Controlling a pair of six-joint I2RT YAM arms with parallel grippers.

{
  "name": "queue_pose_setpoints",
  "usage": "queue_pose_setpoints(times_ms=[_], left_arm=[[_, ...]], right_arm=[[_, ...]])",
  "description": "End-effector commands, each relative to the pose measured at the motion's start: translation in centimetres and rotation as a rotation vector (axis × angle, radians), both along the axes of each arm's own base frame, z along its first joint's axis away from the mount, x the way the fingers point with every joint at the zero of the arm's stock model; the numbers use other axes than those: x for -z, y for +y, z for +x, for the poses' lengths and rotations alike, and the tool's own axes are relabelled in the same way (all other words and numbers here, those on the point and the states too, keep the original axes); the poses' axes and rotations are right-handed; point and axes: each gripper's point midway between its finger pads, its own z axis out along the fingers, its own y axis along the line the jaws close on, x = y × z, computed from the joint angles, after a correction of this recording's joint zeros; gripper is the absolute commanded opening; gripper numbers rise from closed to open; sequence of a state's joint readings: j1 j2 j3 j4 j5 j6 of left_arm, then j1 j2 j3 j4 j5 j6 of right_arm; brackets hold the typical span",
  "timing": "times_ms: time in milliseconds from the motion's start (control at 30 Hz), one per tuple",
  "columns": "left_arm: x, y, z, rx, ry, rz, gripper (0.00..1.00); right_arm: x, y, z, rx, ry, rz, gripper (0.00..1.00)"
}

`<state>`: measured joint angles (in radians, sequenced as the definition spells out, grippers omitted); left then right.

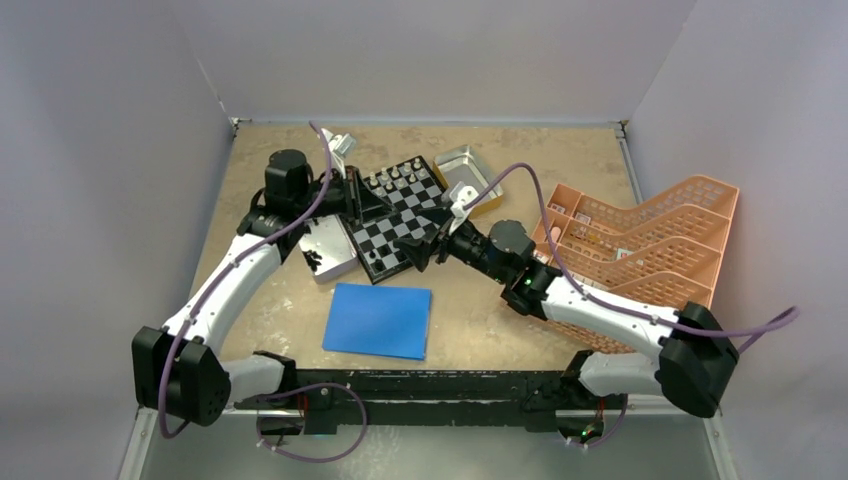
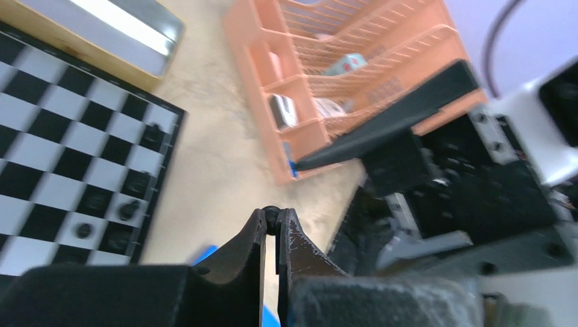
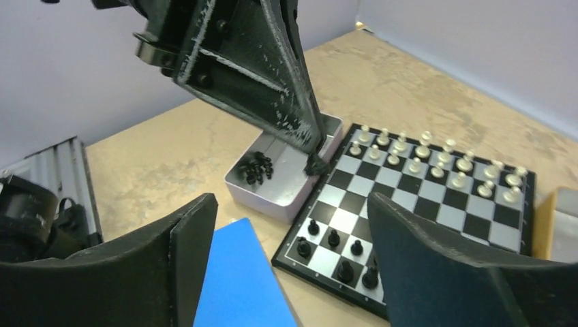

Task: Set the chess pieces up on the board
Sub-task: Place the chess piece on the chessboard.

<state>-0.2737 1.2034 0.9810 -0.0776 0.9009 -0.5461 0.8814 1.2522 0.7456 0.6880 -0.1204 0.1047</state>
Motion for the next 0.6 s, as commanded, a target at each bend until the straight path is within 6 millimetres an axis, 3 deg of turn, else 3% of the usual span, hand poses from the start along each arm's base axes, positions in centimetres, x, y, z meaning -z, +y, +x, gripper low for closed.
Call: queue_pose_setpoints(times_ms=[0, 67, 200, 300, 367, 567], left_arm=[[-0.2, 1.4, 5.6, -0.171, -0.185, 0.148, 0.00], [0.3, 2.1, 7.7, -0.244, -0.190, 0.199, 0.00], [0.4, 2.9, 11.4, -0.347, -0.210, 0.271, 0.00], [1.8, 2.9, 13.8, -0.394, -0.204, 0.350, 0.00], [2.8, 2.4, 14.7, -0.404, -0.202, 0.396, 0.00], [7.0, -1.9, 15.7, -0.402, -0.207, 0.521, 0.00]], right_arm=[[-1.9, -3.3, 1.4, 0.193, 0.070, 0.054, 0.94], [-2.2, -4.7, 1.6, 0.259, 0.103, 0.070, 0.99], [-2.9, -7.5, 1.6, 0.366, 0.131, 0.106, 0.99], [-3.2, -9.4, 1.8, 0.451, 0.149, 0.125, 0.99], [-3.5, -10.3, 1.5, 0.475, 0.150, 0.131, 0.99], [-3.6, -13.0, 1.0, 0.555, 0.157, 0.166, 0.99]])
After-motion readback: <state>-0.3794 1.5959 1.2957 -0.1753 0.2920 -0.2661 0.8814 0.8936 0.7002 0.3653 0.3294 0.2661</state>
